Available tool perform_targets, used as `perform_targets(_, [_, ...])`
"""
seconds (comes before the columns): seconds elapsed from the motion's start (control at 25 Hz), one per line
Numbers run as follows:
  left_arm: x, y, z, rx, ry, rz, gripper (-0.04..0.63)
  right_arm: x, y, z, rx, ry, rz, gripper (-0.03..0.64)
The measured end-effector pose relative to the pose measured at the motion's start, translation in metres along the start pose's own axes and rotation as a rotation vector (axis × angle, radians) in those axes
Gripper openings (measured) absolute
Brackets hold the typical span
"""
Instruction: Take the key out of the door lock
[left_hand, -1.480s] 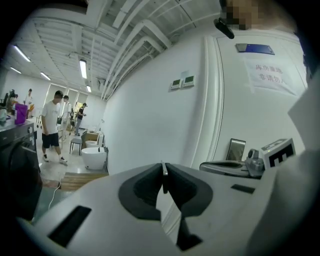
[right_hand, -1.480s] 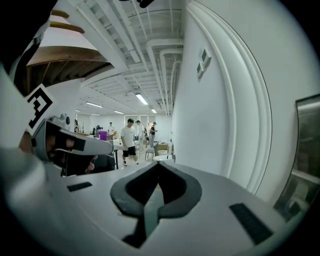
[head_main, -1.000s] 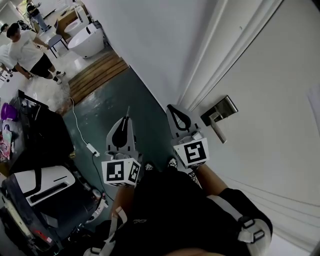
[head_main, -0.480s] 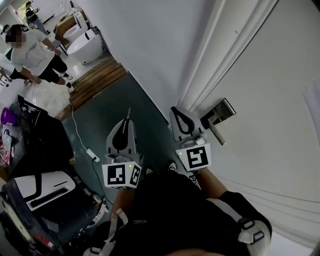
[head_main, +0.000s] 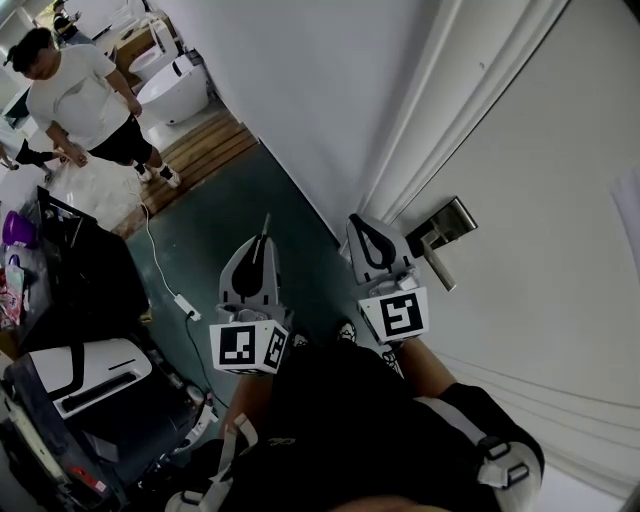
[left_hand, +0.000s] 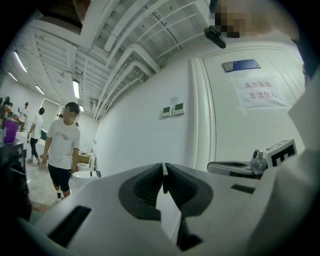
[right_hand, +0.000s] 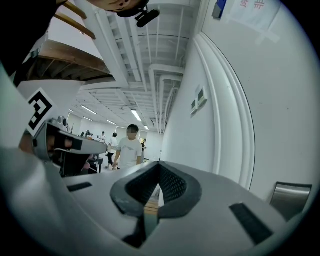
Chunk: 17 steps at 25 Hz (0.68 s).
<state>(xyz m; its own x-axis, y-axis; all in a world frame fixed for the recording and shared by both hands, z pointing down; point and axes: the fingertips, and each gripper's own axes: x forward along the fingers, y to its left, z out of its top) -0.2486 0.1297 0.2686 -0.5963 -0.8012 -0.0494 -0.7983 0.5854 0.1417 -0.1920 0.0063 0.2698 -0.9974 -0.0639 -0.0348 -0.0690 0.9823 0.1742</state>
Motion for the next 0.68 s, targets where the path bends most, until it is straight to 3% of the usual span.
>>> perform_targets(0.68, [0.0056, -0.0035, -0.0026, -0.009, 0.001, -0.025, 0.034, 0.0011, -0.0002, -0.0006, -0.022, 0.002, -0.003, 0.008])
